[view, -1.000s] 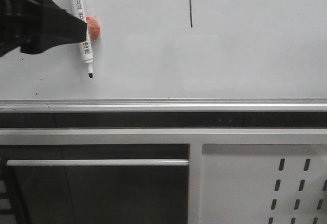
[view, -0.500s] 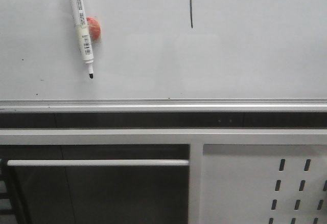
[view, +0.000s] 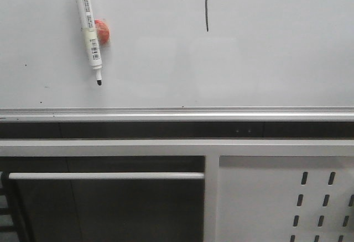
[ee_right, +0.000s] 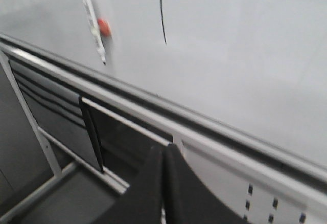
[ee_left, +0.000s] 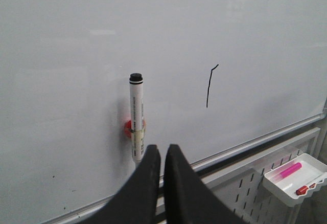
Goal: Write number 1 on whiteboard
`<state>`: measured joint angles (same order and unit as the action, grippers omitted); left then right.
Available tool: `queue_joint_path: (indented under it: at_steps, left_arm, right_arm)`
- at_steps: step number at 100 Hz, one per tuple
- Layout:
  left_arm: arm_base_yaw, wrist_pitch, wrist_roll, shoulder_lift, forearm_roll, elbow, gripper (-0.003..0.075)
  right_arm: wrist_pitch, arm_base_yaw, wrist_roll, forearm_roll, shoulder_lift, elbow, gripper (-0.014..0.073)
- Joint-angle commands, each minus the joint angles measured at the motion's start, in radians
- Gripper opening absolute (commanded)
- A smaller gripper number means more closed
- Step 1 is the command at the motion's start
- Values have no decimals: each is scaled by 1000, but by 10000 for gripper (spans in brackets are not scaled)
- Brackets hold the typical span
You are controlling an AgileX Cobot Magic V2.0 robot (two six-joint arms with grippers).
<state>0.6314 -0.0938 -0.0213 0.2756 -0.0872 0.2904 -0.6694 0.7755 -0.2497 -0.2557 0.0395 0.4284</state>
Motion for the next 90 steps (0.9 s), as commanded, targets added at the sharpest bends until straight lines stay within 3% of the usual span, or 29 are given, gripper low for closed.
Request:
queue_joint_path:
  at_steps: [1, 30, 52, 90]
  left_arm:
    - [-4, 39, -2, -55, 6, -7, -18]
    - [-4, -58, -2, -232, 15, -113, -18]
    - [-4, -53, 0, -240, -146, -127, -18]
    - [-4, -43, 0, -240, -154, -127, -18]
  right_arm:
    - [155, -7, 62, -14, -17, 6, -71]
    - [196, -7, 62, -19, -67, -39, -71]
    - [168, -7, 60, -3, -67, -39, -71]
    - [168, -7, 60, -3, -67, -39, -71]
